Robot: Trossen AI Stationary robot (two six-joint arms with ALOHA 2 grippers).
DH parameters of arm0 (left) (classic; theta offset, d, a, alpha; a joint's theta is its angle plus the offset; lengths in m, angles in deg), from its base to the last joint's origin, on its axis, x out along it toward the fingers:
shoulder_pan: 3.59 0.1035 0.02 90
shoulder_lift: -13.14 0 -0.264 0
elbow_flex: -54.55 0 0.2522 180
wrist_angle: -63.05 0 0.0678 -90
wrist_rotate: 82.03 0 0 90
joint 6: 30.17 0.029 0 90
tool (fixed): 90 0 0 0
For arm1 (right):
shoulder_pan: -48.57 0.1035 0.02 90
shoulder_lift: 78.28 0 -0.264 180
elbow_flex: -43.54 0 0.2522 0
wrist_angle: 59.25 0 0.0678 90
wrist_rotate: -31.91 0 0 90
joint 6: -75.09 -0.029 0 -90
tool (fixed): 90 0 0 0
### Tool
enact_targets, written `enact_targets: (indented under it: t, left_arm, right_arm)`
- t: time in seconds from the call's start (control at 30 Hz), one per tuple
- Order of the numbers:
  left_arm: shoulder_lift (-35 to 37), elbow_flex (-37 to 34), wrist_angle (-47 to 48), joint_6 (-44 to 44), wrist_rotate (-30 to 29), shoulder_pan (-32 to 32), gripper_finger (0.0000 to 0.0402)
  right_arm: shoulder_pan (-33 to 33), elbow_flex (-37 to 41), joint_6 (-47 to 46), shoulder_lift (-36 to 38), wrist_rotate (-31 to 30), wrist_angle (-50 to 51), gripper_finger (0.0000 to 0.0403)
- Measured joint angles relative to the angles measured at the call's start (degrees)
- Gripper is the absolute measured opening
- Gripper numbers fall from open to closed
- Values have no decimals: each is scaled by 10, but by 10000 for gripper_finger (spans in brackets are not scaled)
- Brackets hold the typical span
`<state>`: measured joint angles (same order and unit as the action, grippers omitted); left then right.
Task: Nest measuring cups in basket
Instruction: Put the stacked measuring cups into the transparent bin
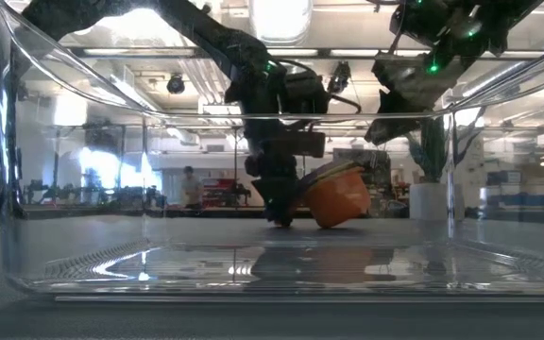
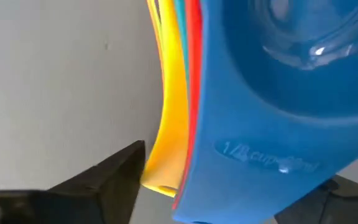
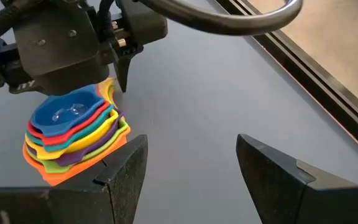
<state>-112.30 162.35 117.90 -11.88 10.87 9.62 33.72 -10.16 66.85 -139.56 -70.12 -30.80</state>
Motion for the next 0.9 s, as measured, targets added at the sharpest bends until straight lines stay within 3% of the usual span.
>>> enact_targets:
  t: [0.37,0.5,0.63,0.9]
  left_arm:
    - [0,0,-6,6,0,3,101]
    - [1,0,8,7,-6,6,96]
    - [3,19,62,12,-42,7,48]
    - [5,57,122,26,-54,6,27]
  right_arm:
    - [0,0,-1,0,0,0,238]
    - [0,0,-1,0,0,0,238]
    - [0,0,-1,0,0,0,238]
    - [0,0,-1,0,0,0,238]
